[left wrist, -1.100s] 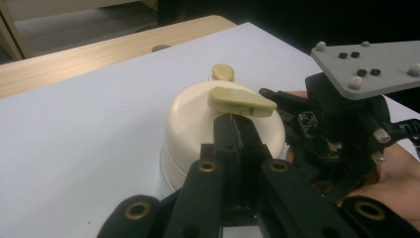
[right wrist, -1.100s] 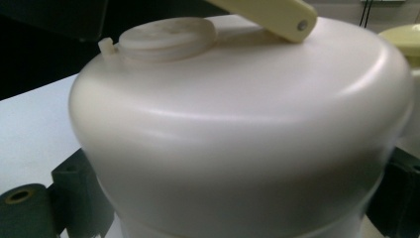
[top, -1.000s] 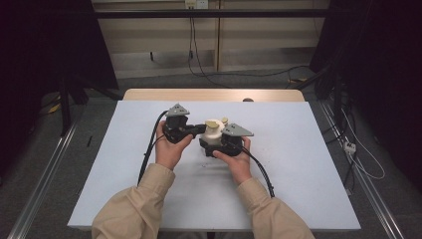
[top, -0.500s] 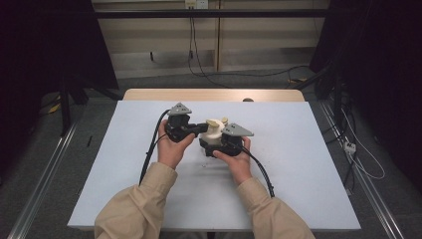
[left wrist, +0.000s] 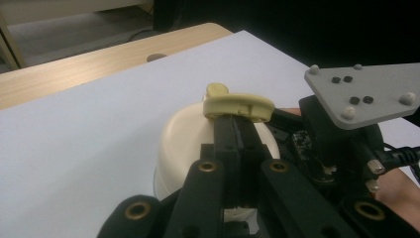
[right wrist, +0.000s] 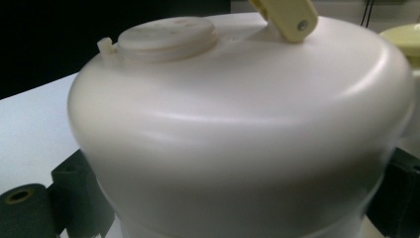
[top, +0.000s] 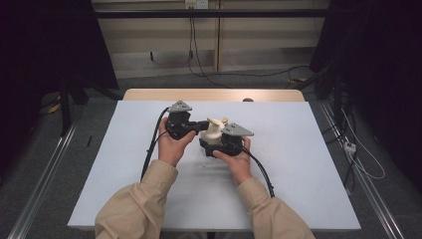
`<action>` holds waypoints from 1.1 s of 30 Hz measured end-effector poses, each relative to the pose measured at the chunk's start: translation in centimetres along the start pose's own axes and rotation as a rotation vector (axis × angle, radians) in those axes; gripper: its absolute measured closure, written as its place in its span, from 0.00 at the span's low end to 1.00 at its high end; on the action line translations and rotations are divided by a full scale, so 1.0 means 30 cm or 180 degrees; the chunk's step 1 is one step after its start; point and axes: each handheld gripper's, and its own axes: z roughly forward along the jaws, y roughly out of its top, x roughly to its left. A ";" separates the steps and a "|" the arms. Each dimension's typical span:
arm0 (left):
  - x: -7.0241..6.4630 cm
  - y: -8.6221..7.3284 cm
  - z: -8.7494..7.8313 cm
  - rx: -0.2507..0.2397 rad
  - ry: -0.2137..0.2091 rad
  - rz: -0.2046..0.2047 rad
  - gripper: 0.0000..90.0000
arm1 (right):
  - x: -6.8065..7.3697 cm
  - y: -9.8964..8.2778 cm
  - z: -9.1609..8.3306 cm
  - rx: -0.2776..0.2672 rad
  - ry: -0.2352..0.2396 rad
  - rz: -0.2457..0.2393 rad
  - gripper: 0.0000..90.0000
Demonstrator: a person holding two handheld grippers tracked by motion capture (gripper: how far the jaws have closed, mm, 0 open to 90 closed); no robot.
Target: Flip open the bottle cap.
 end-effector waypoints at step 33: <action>-0.009 0.028 0.020 0.0003 0.0024 0.0066 1.00 | 0.000 0.001 0.000 0.0007 -0.0002 0.0005 0.07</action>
